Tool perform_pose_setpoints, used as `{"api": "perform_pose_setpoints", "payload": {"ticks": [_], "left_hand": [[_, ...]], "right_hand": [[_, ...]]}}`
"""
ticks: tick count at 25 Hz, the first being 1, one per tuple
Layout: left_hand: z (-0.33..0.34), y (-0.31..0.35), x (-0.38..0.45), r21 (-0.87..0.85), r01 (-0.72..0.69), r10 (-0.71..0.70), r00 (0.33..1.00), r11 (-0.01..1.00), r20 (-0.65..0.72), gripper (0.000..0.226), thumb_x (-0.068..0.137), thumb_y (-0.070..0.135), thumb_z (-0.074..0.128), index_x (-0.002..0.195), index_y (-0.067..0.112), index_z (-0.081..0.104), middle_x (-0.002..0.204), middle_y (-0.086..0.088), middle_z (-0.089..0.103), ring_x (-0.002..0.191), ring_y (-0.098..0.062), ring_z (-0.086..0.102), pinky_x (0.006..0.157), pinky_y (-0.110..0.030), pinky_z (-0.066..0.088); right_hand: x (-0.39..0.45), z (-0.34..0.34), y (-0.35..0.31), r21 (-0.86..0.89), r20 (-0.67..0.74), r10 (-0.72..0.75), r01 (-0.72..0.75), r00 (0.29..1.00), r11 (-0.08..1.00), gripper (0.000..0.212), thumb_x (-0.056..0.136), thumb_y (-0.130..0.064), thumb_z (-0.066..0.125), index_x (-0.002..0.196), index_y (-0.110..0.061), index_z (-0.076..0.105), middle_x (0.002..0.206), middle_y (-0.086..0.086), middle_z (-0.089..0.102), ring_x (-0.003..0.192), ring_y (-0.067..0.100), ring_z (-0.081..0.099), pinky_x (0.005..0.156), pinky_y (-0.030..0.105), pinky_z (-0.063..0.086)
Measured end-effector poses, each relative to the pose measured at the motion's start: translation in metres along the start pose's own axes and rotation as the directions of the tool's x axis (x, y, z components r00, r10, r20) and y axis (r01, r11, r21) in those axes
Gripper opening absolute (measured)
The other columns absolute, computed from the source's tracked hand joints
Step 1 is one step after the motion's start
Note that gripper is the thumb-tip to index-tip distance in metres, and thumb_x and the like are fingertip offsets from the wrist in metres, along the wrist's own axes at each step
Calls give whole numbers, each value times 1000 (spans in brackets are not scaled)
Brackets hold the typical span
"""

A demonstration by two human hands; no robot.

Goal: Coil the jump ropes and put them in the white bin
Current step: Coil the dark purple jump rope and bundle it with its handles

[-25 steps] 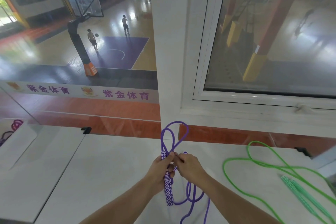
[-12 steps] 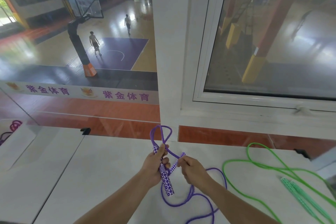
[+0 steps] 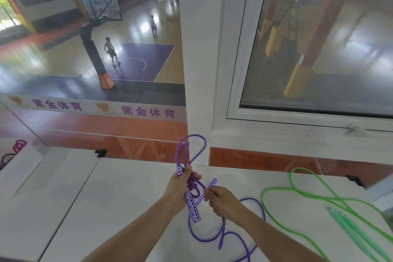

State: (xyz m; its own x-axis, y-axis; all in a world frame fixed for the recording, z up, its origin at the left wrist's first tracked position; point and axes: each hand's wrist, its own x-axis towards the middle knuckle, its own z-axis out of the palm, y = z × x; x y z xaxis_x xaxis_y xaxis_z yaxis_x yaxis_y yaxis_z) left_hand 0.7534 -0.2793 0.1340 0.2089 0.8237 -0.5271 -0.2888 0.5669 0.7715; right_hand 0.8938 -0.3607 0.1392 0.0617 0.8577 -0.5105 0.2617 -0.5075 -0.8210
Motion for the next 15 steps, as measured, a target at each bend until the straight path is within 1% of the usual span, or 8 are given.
{"api": "perform_pose_setpoints", "payload": {"ticks": [2, 3, 5, 7, 9, 11, 13, 15], "left_hand": [[-14, 19, 19, -202, -22, 12, 999, 979, -52, 27, 104, 21, 53, 81, 7, 56, 57, -3, 55, 55, -21, 65, 65, -36, 52], [-23, 29, 28, -270, -33, 12, 997, 962, -78, 29, 104, 21, 52, 78, 9, 53, 54, -1, 49, 46, -17, 58, 61, -35, 53], [-44, 47, 42, -293, -41, 9, 994, 955, -108, 29, 104, 23, 53, 77, 12, 51, 57, 1, 42, 38, -11, 43, 47, -26, 47], [-56, 53, 45, -177, -4, -12, 996, 984, -90, 24, 103, 22, 55, 81, 12, 52, 65, 0, 44, 38, -9, 37, 42, -23, 42], [-53, 46, 38, 33, 42, -42, 999, 999, -28, 17, 102, 21, 56, 88, 12, 53, 72, -2, 51, 40, -9, 38, 40, -23, 41], [-39, 32, 25, 250, 73, -91, 994, 966, 61, 18, 101, 25, 58, 95, 8, 57, 78, -3, 61, 43, -10, 42, 41, -23, 41], [-22, 16, 11, 394, 101, -173, 973, 914, 154, 31, 101, 32, 58, 101, 1, 65, 77, -5, 69, 46, -13, 43, 44, -26, 41], [-7, 4, -1, 425, 105, -228, 941, 899, 250, 34, 102, 32, 57, 106, 1, 69, 92, -14, 76, 50, -15, 44, 49, -28, 43]], "right_hand": [[-4, -15, 8, -32, 18, -25, 25, 1000, 999, 30, 102, -34, 48, 80, -18, 62, 61, -3, 44, 45, 8, 34, 45, 22, 28], [-7, -24, 12, -84, 26, -51, 53, 998, 995, 29, 103, -33, 48, 82, -18, 63, 61, -4, 45, 46, 7, 35, 46, 21, 29], [-10, -38, 18, -184, 48, -101, 108, 994, 977, 27, 104, -29, 48, 85, -21, 65, 59, -10, 46, 46, 3, 37, 48, 17, 33], [-11, -47, 16, -239, 80, -142, 158, 987, 958, 25, 104, -25, 47, 88, -25, 66, 56, -14, 49, 48, 0, 39, 52, 14, 35], [-11, -49, 5, -298, 115, -191, 217, 975, 930, 24, 104, -23, 47, 90, -26, 66, 59, -22, 55, 52, -3, 45, 57, 9, 38], [-9, -47, -10, -332, 122, -246, 273, 961, 903, 24, 105, -21, 46, 90, -25, 64, 64, -31, 58, 56, -8, 50, 61, 8, 39], [-3, -44, -22, -335, 79, -291, 301, 953, 893, 23, 105, -22, 47, 89, -25, 63, 64, -33, 57, 57, -10, 50, 58, 8, 37], [5, -42, -27, -306, -1, -322, 306, 947, 902, 23, 104, -24, 48, 87, -26, 63, 60, -29, 56, 51, -6, 48, 55, 11, 34]]}}
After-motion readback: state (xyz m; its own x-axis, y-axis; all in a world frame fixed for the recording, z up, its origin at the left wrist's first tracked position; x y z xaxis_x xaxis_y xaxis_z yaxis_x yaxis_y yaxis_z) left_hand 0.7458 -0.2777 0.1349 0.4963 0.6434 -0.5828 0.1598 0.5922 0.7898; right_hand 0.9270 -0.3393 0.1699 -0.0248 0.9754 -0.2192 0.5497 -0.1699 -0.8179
